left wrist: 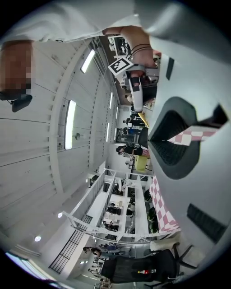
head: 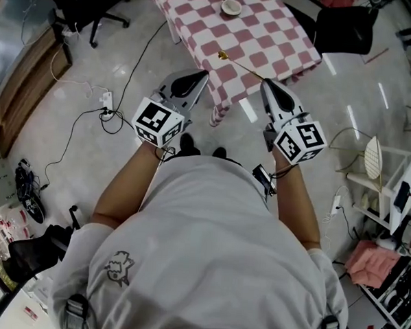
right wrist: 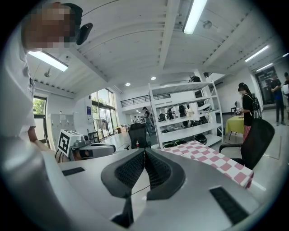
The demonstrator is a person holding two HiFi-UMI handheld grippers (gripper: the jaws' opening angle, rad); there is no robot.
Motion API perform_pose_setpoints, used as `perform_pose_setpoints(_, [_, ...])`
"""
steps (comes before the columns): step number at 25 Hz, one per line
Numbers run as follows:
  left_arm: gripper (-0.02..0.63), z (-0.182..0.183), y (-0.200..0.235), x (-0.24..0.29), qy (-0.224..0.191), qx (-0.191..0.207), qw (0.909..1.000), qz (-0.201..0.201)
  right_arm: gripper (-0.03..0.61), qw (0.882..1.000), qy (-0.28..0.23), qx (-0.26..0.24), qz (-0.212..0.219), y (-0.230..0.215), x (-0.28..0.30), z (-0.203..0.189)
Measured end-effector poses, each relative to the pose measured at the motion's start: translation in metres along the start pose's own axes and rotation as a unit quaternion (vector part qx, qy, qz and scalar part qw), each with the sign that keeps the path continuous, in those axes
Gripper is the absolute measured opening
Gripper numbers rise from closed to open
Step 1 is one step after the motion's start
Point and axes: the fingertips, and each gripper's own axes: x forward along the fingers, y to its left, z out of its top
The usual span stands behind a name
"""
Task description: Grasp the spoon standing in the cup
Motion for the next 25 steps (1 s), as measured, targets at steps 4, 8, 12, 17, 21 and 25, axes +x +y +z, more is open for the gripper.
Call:
perform_pose_setpoints(4, [0.014,-0.002,-0.025,0.004,0.004,0.000,0.9999,0.013,0.032,1.000,-0.001,0.000,0.017,-0.005,-0.023,-0.001])
perform_pose_setpoints(8, [0.014,0.000,-0.052,0.007,0.004,0.014,0.9997,0.019,0.032,0.999,-0.005,-0.002,0.032,-0.012,-0.047,-0.002])
perform_pose_setpoints(12, [0.014,-0.011,-0.079,0.006,0.013,0.018,0.9993,0.029,0.032,0.999,-0.002,0.002,0.045,-0.016,-0.074,-0.011])
perform_pose_setpoints(17, [0.014,-0.008,-0.097,0.002,0.001,-0.001,0.9993,0.036,0.032,0.999,-0.003,0.005,0.053,-0.017,-0.095,-0.019])
perform_pose_setpoints(21, [0.014,-0.002,-0.115,0.005,0.010,0.051,0.9981,0.032,0.032,0.998,-0.005,0.009,0.054,-0.019,-0.104,-0.028])
perform_pose_setpoints(25, [0.014,0.008,-0.118,0.010,0.005,0.058,0.9979,0.026,0.032,0.998,-0.007,0.011,0.058,-0.020,-0.106,-0.027])
